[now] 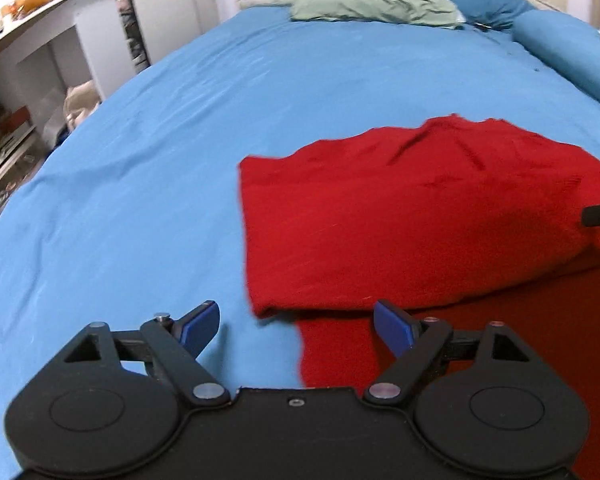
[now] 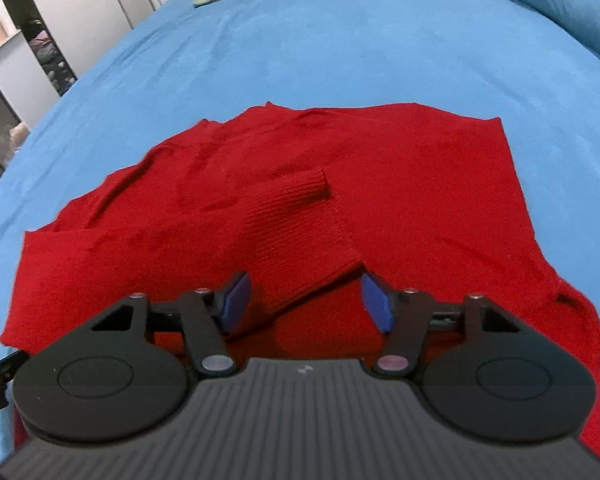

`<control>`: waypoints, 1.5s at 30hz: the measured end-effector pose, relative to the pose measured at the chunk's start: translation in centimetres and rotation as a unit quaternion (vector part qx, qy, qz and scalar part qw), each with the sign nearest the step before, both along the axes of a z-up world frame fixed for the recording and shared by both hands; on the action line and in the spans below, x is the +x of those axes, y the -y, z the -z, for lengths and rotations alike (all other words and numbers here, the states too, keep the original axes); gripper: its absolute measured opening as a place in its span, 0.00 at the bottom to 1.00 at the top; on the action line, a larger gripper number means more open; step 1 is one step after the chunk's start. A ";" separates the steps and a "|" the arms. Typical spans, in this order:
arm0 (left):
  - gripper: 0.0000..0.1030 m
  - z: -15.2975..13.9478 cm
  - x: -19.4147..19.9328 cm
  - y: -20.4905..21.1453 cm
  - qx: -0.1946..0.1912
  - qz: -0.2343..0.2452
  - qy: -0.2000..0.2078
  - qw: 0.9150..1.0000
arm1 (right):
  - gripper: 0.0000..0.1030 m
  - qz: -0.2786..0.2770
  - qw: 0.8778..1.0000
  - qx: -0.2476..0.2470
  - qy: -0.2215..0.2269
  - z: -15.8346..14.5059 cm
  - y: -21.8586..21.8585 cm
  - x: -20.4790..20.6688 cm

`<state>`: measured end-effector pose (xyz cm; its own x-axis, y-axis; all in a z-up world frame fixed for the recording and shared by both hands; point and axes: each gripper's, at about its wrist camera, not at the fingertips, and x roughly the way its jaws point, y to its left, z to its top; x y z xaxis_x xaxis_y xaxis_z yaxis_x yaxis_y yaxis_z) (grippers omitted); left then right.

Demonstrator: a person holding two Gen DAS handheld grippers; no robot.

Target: Fold small clothes

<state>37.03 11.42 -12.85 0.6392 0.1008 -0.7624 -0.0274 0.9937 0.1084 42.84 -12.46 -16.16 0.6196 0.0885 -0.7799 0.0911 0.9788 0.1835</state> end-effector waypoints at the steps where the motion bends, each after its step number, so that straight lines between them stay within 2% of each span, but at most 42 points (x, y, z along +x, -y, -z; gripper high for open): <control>1: 0.85 0.2 0.2 -0.3 -0.006 -0.005 -0.001 1.000 | 0.67 0.002 1.000 -0.006 0.002 0.0 -0.2 0.1; 3: 0.85 0.5 0.6 -0.5 -0.017 -0.014 -0.002 1.000 | 0.60 0.003 1.000 -0.021 0.007 0.0 -0.5 0.2; 4: 0.84 0.6 0.8 -0.7 -0.020 -0.016 -0.003 1.000 | 0.50 0.002 1.000 -0.028 0.008 0.0 -0.6 0.4; 5: 0.84 0.6 0.7 -0.8 -0.022 -0.017 -0.002 1.000 | 0.45 0.000 0.999 -0.034 0.009 0.1 -0.8 0.5; 8: 0.82 0.7 0.1 -1.0 -0.025 -0.014 -0.004 1.000 | 0.20 -0.010 0.999 -0.052 0.011 0.0 -1.5 1.2; 11: 0.81 0.9 0.1 -1.1 -0.027 -0.009 -0.004 1.000 | 0.19 -0.017 0.998 -0.055 0.028 -1.4 -1.7 1.4; 14: 0.80 1.0 0.1 -1.1 -0.025 -0.002 -0.001 1.000 | 0.19 -0.020 0.996 -0.056 0.063 -4.3 -1.1 1.2; 19: 0.73 0.9 0.9 -1.1 -0.033 0.002 0.003 0.999 | 0.19 0.028 0.992 -0.071 0.101 -8.6 3.2 0.0; 20: 0.70 1.0 1.2 -1.1 -0.034 -0.001 0.003 0.999 | 0.19 0.037 0.991 -0.080 0.102 -8.7 4.3 -0.3; 21: 0.61 1.1 1.6 -1.1 -0.036 -0.002 0.000 0.999 | 0.19 0.043 0.991 -0.087 0.098 -8.4 5.2 -0.6; 24: 0.52 1.2 2.1 -1.1 -0.049 -0.018 -0.006 0.999 | 0.19 0.051 0.992 -0.093 0.070 -5.8 7.4 -0.8; 26: 0.48 1.3 1.7 -0.7 -0.041 -0.016 -0.009 0.999 | 0.19 0.046 0.993 -0.096 0.050 -3.8 8.0 -0.8; 29: 0.46 1.3 1.4 -0.7 -0.030 -0.017 -0.016 0.999 | 0.19 0.055 0.994 -0.090 0.044 -2.1 8.7 -1.0; 32: 0.45 0.7 1.2 -0.8 -0.029 -0.013 -0.023 0.999 | 0.21 0.064 0.994 -0.083 0.026 -1.2 9.0 -0.7; 33: 0.45 0.2 1.0 -0.7 -0.026 -0.009 -0.021 0.999 | 0.27 0.065 0.994 -0.084 0.019 -0.9 9.0 -0.9; 34: 0.46 -0.4 0.6 -0.6 -0.021 -0.003 -0.015 1.000 | 0.42 0.068 0.993 -0.091 0.014 -0.9 9.0 -1.2; 36: 0.51 -2.0 -0.1 0.0 -0.007 0.019 0.000 1.000 | 0.63 0.063 0.993 -0.102 0.016 -1.6 8.6 -2.6; 37: 0.54 -2.9 -0.4 0.4 -0.001 0.034 0.012 0.999 | 0.67 0.053 0.993 -0.101 0.026 -2.1 8.2 -3.2; 39: 0.76 -4.0 -0.5 1.3 0.000 0.061 0.026 0.998 | 0.71 0.024 0.993 -0.106 0.037 -2.7 7.2 -3.9; 40: 0.79 -4.3 -0.3 1.8 -0.005 0.075 0.029 0.997 | 0.73 0.012 0.993 -0.109 0.041 -2.9 6.6 -4.0; 43: 0.82 -3.8 1.5 3.5 -0.031 0.106 0.011 0.994 | 0.74 -0.013 0.994 -0.096 0.046 -2.5 5.6 -3.5; 45: 0.82 -2.3 3.1 4.1 -0.039 0.095 -0.018 0.995 | 0.76 -0.009 0.996 -0.082 0.045 -2.0 5.3 -2.8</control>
